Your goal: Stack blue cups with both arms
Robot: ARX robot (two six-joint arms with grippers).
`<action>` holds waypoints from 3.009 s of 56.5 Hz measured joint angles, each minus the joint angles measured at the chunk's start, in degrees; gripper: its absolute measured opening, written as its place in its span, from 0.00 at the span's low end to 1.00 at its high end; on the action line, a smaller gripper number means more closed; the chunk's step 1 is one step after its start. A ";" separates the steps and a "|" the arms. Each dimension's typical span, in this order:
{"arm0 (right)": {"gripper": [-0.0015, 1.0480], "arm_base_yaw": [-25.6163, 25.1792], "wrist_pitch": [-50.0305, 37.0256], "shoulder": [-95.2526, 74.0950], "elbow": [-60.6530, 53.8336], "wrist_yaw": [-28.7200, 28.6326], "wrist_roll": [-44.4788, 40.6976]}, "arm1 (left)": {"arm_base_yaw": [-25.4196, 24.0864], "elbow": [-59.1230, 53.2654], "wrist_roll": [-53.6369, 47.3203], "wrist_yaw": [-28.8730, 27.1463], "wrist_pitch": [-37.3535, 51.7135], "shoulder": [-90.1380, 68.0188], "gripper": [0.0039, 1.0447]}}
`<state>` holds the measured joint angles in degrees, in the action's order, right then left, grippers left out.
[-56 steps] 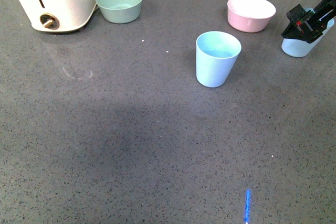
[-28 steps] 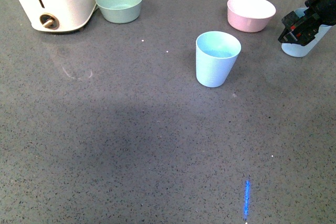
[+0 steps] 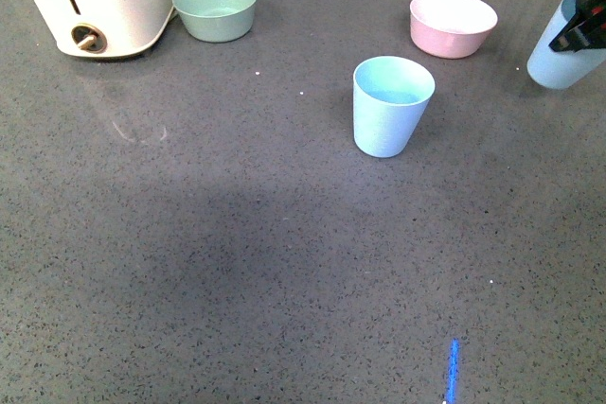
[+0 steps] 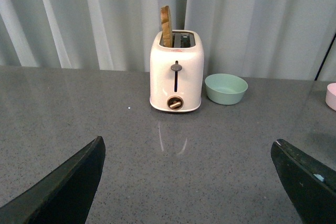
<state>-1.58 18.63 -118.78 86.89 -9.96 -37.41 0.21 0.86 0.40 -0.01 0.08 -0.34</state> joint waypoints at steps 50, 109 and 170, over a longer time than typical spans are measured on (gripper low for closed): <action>0.02 21.27 6.32 13.81 -7.41 -4.55 -1.68 | 0.00 0.00 0.00 0.00 0.00 0.00 0.92; 0.63 20.31 -0.17 14.03 -10.19 -4.22 4.00 | 0.00 0.00 0.00 0.00 0.00 0.00 0.92; 0.02 4.76 -56.30 69.16 -75.43 12.09 36.79 | 0.00 0.00 -0.02 0.00 0.00 0.00 0.92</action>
<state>3.18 -37.67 -49.63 11.46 2.13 -0.62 0.21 0.86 0.38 -0.01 0.08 -0.34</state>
